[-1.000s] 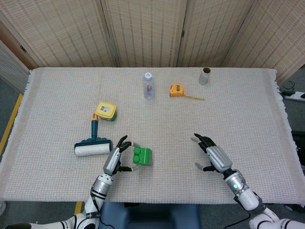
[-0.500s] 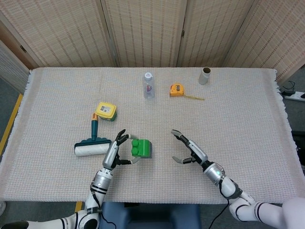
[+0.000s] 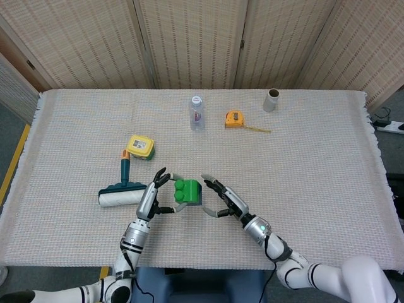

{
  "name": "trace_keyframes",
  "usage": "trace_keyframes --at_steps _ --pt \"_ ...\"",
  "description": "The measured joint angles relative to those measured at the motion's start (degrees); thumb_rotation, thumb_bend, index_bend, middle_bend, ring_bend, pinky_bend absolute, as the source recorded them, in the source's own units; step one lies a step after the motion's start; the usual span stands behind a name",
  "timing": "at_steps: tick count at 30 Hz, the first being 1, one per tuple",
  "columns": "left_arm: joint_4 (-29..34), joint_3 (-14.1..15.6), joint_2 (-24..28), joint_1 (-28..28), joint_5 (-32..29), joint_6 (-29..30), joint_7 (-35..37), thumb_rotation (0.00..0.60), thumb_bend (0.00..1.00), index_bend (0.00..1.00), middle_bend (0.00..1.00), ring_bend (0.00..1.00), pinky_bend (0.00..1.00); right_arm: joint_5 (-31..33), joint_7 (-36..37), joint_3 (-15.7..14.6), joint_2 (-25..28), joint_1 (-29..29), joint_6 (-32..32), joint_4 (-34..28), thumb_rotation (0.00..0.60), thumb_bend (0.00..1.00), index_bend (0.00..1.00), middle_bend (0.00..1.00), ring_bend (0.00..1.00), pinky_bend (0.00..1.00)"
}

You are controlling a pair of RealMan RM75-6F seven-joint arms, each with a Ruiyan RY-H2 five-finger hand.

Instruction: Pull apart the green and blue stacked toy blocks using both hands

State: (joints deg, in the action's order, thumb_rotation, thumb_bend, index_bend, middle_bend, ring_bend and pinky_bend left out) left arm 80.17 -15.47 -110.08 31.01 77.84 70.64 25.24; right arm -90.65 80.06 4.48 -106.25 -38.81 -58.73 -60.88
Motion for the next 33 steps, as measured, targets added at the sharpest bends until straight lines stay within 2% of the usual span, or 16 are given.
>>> trace_keyframes --at_steps 5,10,12,16,25,33 --pt "-0.12 0.15 0.19 -0.06 -0.08 -0.15 0.25 0.600 0.41 0.54 0.85 0.32 0.00 0.64 0.60 0.13 -0.59 -0.78 0.79 0.02 0.600 0.37 0.04 0.02 0.00 0.00" --pt "-0.57 -0.09 0.27 -0.03 -0.41 -0.36 0.81 0.600 0.41 0.54 0.85 0.32 0.00 0.72 0.47 -0.19 -0.88 -0.98 0.65 0.27 0.600 0.37 0.20 0.12 0.07 0.00" --pt "-0.74 -0.07 0.25 0.02 -0.49 -0.58 0.99 0.600 0.41 0.54 0.85 0.32 0.00 0.75 0.52 -0.29 -0.86 -1.20 0.81 0.22 0.600 0.37 0.29 0.17 0.11 0.00" --pt "-0.96 -0.05 0.26 0.08 -0.62 -0.79 1.25 0.600 0.41 0.54 0.85 0.32 0.00 0.82 0.02 -0.36 -0.75 -1.26 0.54 -0.14 0.600 0.37 0.37 0.23 0.15 0.02" --pt "-0.74 1.27 -0.10 -0.57 0.79 0.54 2.21 0.600 0.41 0.54 0.85 0.32 0.00 2.32 -2.59 0.59 -1.15 -0.92 -0.30 -0.91 0.600 0.37 0.47 0.32 0.25 0.10" --pt "-0.22 2.13 -0.30 -0.96 1.35 0.73 2.43 0.600 0.41 0.54 0.85 0.32 0.00 4.21 -4.67 1.58 -2.48 -0.69 0.21 -0.79 0.600 0.37 0.60 0.44 0.35 0.23"
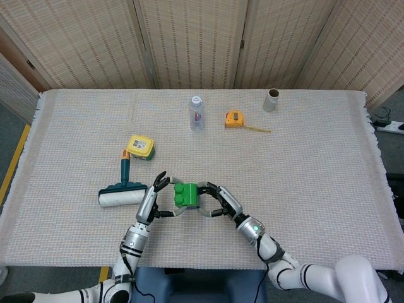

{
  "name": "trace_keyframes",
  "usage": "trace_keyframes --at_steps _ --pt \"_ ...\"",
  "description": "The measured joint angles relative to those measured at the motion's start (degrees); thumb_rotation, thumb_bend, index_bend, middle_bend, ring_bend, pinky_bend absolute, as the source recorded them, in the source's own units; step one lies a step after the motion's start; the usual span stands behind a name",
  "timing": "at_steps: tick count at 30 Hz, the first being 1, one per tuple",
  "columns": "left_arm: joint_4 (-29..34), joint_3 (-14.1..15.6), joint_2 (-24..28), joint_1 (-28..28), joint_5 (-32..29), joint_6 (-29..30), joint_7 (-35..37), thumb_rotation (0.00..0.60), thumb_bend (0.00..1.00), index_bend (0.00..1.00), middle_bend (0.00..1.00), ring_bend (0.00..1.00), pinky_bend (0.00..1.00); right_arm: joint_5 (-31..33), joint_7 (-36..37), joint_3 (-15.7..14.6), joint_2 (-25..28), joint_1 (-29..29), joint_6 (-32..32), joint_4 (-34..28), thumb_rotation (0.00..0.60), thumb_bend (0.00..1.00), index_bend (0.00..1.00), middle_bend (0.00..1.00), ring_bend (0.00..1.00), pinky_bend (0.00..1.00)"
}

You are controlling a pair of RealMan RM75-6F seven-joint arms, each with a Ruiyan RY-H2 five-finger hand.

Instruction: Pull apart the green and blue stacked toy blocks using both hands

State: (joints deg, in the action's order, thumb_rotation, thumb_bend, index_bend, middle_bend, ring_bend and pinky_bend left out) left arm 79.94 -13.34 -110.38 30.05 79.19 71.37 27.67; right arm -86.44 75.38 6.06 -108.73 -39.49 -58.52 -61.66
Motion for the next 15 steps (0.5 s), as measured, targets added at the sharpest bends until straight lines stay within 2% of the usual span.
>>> trace_keyframes --at_steps 3,15 --pt "0.03 0.08 -0.02 -0.02 0.05 -0.07 -0.01 0.600 0.41 0.54 0.85 0.32 0.00 0.45 -0.86 0.40 -0.48 0.29 -0.35 0.17 0.600 0.37 0.66 0.48 0.38 0.29" --pt "-0.46 -0.26 -0.17 0.19 -0.06 -0.53 0.37 0.600 0.41 0.54 0.85 0.32 0.00 0.95 -3.75 1.28 -1.51 0.68 -1.09 0.69 0.600 0.37 0.80 0.58 0.47 0.41"
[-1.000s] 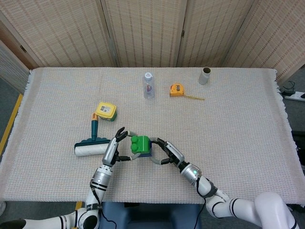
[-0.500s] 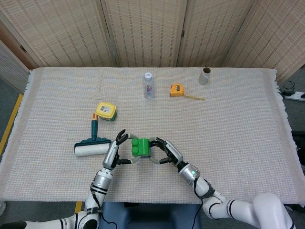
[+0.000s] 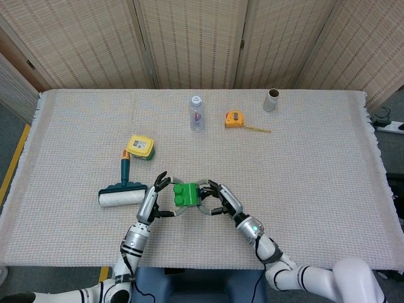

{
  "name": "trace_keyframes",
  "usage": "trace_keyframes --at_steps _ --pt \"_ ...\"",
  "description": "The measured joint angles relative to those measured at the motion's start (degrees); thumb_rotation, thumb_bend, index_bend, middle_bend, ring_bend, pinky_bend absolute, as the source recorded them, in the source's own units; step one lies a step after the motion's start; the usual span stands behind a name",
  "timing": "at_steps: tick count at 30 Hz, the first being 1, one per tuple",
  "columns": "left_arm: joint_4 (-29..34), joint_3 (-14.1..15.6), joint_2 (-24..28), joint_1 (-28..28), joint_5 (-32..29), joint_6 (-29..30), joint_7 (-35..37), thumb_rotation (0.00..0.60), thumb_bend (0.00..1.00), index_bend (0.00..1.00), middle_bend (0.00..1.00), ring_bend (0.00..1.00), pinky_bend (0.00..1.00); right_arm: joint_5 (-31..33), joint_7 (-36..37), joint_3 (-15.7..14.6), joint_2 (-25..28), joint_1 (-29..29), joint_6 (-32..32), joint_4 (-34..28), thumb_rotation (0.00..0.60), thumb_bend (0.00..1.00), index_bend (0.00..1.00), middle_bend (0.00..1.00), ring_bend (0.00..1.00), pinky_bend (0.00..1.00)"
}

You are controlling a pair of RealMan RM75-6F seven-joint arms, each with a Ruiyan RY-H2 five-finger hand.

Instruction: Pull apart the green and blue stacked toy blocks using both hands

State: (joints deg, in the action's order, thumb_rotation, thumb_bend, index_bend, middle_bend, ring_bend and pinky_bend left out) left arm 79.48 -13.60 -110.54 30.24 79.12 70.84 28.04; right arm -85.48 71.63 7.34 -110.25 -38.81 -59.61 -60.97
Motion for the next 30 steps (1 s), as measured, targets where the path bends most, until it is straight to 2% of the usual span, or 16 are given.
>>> trace_keyframes --at_steps 9,22,30 --pt "0.27 -0.92 0.31 0.53 0.21 -0.07 0.11 0.600 0.41 0.54 0.85 0.32 0.00 0.26 -1.19 -0.06 -0.69 0.36 0.14 1.34 0.600 0.37 0.84 0.61 0.50 0.44" --pt "2.75 -3.31 1.62 1.51 0.40 0.73 0.01 0.600 0.41 0.54 0.85 0.32 0.00 0.46 -1.08 -1.08 -1.71 1.53 0.68 5.47 0.600 0.37 0.84 0.62 0.50 0.44" --pt "2.68 -3.25 3.15 1.51 0.15 0.81 -0.89 0.600 0.41 0.54 0.85 0.32 0.00 -0.99 -4.45 -0.91 -0.35 1.71 -1.91 4.09 0.600 0.37 0.84 0.62 0.50 0.44"
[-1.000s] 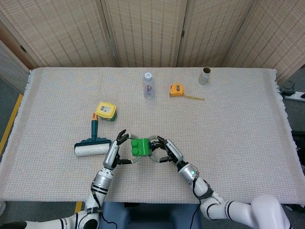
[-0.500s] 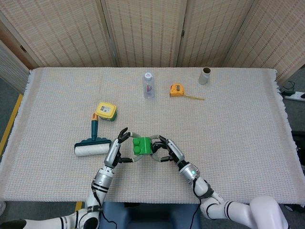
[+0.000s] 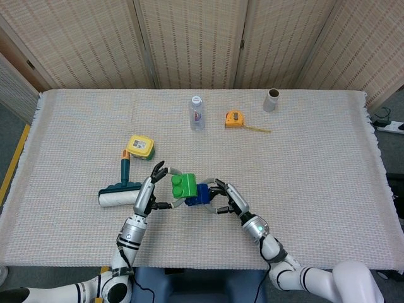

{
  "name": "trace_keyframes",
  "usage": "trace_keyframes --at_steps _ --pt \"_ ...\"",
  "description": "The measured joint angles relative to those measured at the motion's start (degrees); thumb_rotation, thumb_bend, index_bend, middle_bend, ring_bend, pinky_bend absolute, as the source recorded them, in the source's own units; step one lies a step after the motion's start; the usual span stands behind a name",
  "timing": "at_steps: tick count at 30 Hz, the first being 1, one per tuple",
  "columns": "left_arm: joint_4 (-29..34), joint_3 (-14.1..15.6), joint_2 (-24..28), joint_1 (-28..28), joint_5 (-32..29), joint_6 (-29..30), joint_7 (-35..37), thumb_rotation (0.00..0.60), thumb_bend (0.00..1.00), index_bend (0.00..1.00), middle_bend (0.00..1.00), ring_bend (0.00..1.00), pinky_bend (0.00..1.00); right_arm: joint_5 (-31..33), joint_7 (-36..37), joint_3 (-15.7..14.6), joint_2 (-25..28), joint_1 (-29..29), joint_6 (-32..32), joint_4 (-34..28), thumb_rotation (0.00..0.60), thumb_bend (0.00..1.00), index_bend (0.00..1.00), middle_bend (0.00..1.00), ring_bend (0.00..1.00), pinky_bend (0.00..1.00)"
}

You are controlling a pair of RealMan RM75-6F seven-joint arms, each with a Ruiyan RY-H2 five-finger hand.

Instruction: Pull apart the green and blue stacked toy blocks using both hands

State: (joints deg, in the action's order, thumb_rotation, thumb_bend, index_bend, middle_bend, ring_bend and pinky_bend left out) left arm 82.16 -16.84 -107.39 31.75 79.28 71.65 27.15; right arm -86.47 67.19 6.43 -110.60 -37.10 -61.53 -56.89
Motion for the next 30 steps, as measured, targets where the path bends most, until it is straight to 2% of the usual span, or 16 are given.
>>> trace_keyframes --at_steps 5,8,18,24,30 --pt "-1.23 0.89 0.53 -0.84 -0.79 0.01 -0.15 0.600 0.41 0.54 0.85 0.31 0.00 -0.60 -7.91 -0.15 1.76 0.10 -0.92 -1.81 0.600 0.37 0.84 0.62 0.50 0.44" --pt "-2.39 1.41 0.91 -1.02 -0.60 0.03 -0.46 0.600 0.41 0.54 0.85 0.31 0.00 -0.60 -15.33 -0.20 3.77 0.30 -1.21 -4.15 0.600 0.37 0.84 0.62 0.51 0.44" --pt "-11.39 5.31 0.42 -1.95 1.51 0.68 -2.21 0.600 0.41 0.54 0.85 0.31 0.00 2.82 -40.92 0.09 14.23 2.36 -1.16 -15.34 0.600 0.37 0.84 0.62 0.50 0.44" --pt "-18.34 7.47 -1.63 -2.19 2.25 -0.57 -0.04 0.600 0.41 0.54 0.85 0.31 0.00 6.37 -51.03 0.88 16.85 3.29 -0.59 -17.48 0.600 0.37 0.84 0.62 0.50 0.44" --pt "-24.53 8.67 -4.16 -2.05 2.82 -2.05 4.34 0.600 0.41 0.54 0.85 0.30 0.00 9.65 -57.37 0.68 17.49 3.62 2.14 -18.34 0.600 0.37 0.84 0.62 0.50 0.44"
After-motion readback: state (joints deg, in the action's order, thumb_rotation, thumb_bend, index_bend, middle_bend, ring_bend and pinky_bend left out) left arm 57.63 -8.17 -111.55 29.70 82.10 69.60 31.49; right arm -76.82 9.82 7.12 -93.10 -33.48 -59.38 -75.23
